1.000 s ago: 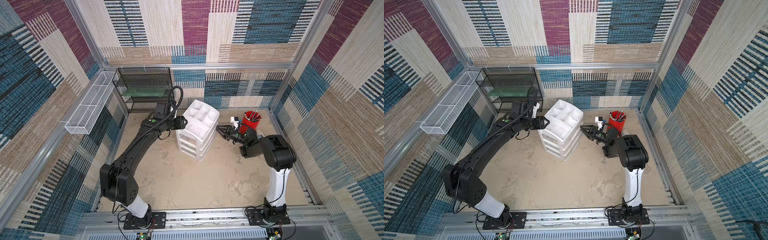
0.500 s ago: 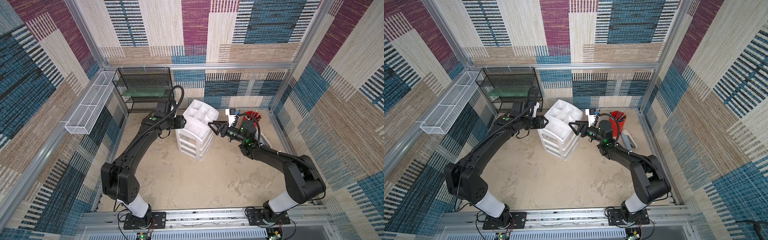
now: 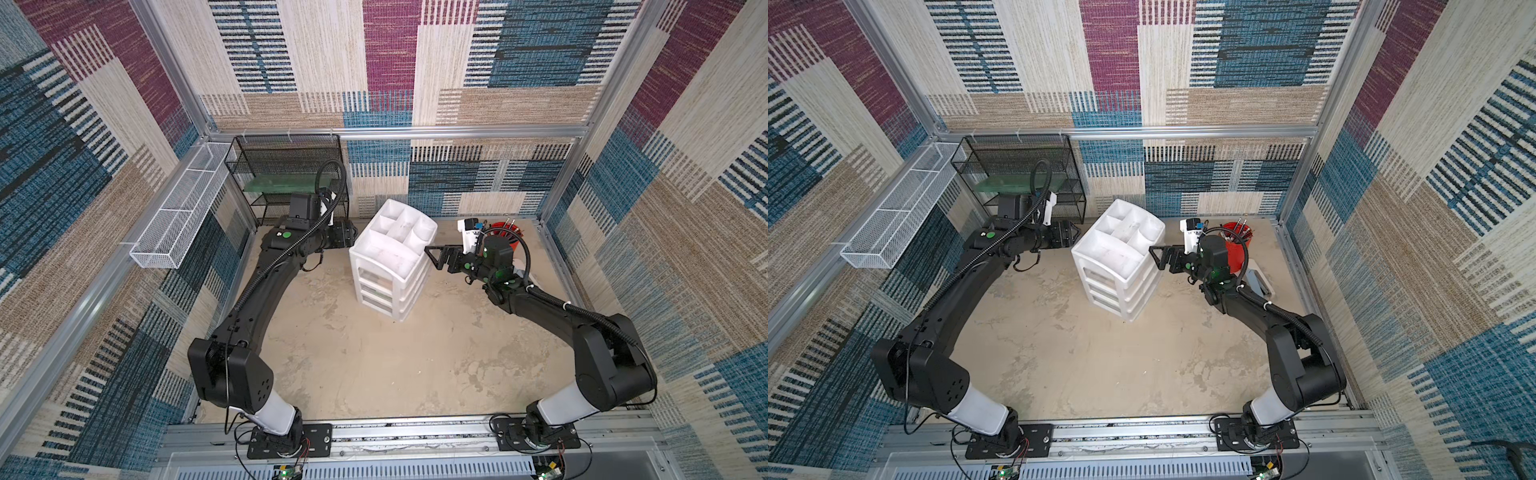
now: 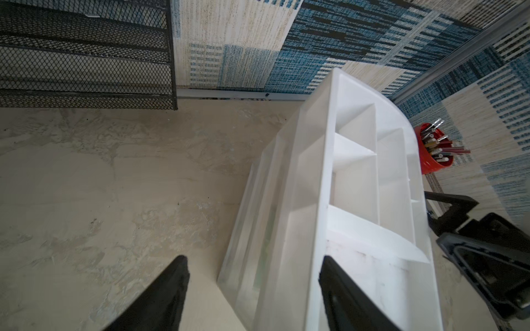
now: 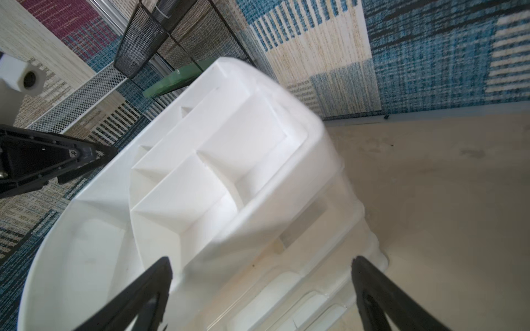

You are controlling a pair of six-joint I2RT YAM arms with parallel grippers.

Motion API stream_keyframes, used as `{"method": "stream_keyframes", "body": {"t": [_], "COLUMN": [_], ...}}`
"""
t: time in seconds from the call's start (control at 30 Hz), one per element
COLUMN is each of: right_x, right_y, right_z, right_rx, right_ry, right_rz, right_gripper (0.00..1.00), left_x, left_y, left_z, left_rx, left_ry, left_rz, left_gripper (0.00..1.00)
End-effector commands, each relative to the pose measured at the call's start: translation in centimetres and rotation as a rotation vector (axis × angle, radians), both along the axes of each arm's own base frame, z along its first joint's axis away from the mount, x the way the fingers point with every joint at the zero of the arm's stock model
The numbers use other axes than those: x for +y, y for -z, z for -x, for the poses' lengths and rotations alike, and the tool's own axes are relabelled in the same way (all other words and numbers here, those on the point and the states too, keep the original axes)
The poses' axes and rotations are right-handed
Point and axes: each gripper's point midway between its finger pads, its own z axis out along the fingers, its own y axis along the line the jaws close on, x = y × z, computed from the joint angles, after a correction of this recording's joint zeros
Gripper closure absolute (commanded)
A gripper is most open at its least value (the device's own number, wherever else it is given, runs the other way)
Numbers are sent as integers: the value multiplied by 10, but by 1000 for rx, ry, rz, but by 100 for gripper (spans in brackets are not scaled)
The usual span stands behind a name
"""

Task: Take the sponge out of the drawer
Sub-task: Adjust the storage box at the center of the board.

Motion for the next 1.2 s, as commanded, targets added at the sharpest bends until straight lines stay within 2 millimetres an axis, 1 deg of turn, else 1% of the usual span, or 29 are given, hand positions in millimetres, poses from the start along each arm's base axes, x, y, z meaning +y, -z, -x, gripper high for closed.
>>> {"method": "stream_keyframes", "body": {"t": [0.0,0.07,0.1,0.2,0.3,0.4,0.47,0.57,0.73,0.8,0.93,1.07,1.17], "right_x": [-5,-5,-4,4,13,19,21,25,31,35,43,48,52], "right_y": [-8,-11,-8,-1,5,5,4,1,6,7,13,18,21], "right_z": [-16,-29,-34,-47,-55,-60,-63,-69,-78,-79,-80,-77,-75], "right_rx": [-19,-15,-3,17,18,1,-13,-33,-40,-38,-28,-21,-19], "right_ry": [43,58,59,55,74,103,119,128,118,103,73,52,38], "right_rz": [54,84,97,140,205,275,317,370,433,436,430,428,433], "right_gripper": [5,5,5,5,5,5,5,5,5,5,5,5,5], "left_x": [16,30,34,37,29,16,11,-5,-37,-42,-47,-52,-55], "left_y": [10,21,27,52,71,85,94,99,95,98,104,114,116], "left_z": [4,7,8,9,3,-6,-12,-15,-1,4,9,7,4], "left_rx": [37,55,64,118,153,177,190,183,168,181,189,221,231], "left_ry": [-55,-103,-117,-124,-74,6,42,153,362,397,437,455,460], "left_rz": [5,14,16,4,16,40,53,124,264,287,325,363,386], "left_gripper": [22,20,19,19,19,17,17,15,10,8,8,7,7]}}
